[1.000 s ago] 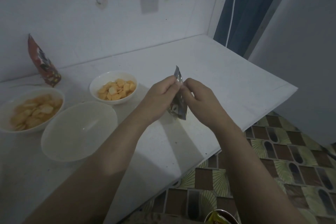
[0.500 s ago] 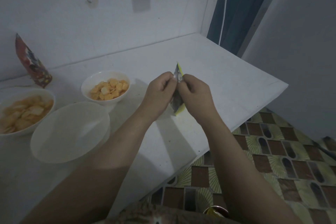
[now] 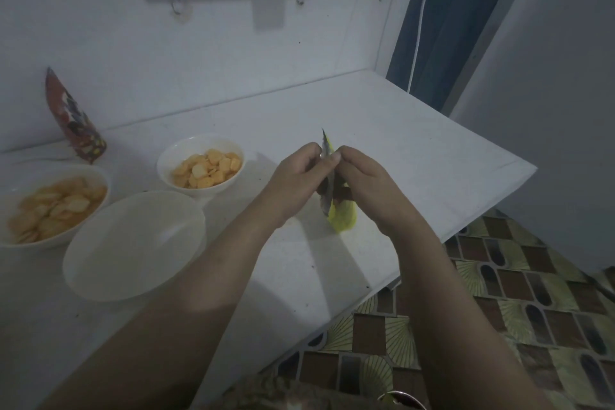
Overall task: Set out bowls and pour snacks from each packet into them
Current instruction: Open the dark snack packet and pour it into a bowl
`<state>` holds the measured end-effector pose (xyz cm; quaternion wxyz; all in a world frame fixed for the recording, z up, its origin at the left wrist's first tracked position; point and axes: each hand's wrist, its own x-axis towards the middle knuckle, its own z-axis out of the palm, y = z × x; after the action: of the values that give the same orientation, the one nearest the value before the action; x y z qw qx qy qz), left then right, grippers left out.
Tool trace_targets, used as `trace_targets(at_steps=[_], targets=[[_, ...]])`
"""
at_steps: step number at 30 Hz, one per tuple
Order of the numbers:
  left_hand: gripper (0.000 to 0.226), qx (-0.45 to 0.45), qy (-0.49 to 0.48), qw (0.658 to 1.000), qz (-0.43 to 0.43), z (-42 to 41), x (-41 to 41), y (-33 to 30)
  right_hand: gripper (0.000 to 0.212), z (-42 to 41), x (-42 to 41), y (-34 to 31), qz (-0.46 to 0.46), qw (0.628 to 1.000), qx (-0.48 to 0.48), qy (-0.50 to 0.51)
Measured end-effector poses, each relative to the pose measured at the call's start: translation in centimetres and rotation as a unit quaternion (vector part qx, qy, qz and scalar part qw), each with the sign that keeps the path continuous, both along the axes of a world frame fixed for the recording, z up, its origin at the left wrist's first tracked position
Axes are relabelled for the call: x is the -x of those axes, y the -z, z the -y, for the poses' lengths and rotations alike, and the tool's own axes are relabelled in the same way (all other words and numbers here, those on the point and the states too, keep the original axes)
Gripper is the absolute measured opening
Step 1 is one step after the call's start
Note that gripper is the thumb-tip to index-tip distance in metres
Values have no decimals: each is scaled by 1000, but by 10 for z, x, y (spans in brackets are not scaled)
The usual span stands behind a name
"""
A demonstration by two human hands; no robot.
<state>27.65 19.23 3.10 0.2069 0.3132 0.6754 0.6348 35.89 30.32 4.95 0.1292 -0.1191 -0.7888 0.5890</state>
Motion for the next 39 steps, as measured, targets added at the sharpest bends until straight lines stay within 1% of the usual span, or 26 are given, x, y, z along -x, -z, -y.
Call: trace_targets(at_steps=[4, 9, 12, 15, 17, 19, 21, 24, 26, 27, 29, 30, 31, 33, 35, 37, 39], targets=[[32, 5, 6, 1000, 12, 5, 1, -2, 23, 3, 2, 7, 8, 1000, -25, 0], [27, 56, 7, 998, -41, 10, 4, -8, 22, 6, -2, 6, -14, 996, -84, 19], [33, 80, -10, 993, -87, 11, 1, -15, 19, 11, -4, 6, -32, 995, -87, 36], [32, 137, -23, 979, -146, 13, 1, -24, 18, 15, -6, 6, -50, 992, -89, 73], [32, 202, 15, 969, -143, 15, 3, -32, 18, 15, -8, 6, -51, 992, -93, 67], [28, 236, 59, 960, -135, 18, 5, -36, 18, 13, -9, 5, -39, 993, -103, 47], [28, 229, 61, 957, -166, 20, 6, -39, 18, 9, -10, 2, -17, 990, -136, 30], [32, 220, 38, 949, -224, 19, 6, -35, 20, 4, -6, -7, 16, 973, -229, 11], [31, 211, 27, 946, -246, 18, 6, -30, 22, 2, -3, -10, 12, 967, -254, 15], [30, 198, 12, 948, -250, 18, 7, -28, 23, 1, -3, -9, 2, 967, -253, 30], [30, 164, -54, 954, -245, 18, 9, -26, 24, -3, -3, -2, -8, 960, -263, 97], [30, 147, -82, 956, -240, 18, 10, -26, 22, -4, -5, 1, -2, 961, -248, 123], [29, 144, -87, 957, -238, 18, 11, -27, 20, -4, -6, 1, 3, 970, -206, 127], [31, 169, -40, 953, -249, 16, 9, -26, 20, 2, -5, -3, 13, 992, -97, 82], [32, 164, -6, 960, -226, 15, 9, -19, 26, 10, -3, -8, 23, 998, -32, 51], [31, 141, 8, 970, -199, 15, 9, -15, 31, 11, 0, -12, 23, 999, -11, 44], [34, 131, 12, 972, -196, 16, 9, -15, 29, 11, 3, -13, 22, 998, -44, 42]])
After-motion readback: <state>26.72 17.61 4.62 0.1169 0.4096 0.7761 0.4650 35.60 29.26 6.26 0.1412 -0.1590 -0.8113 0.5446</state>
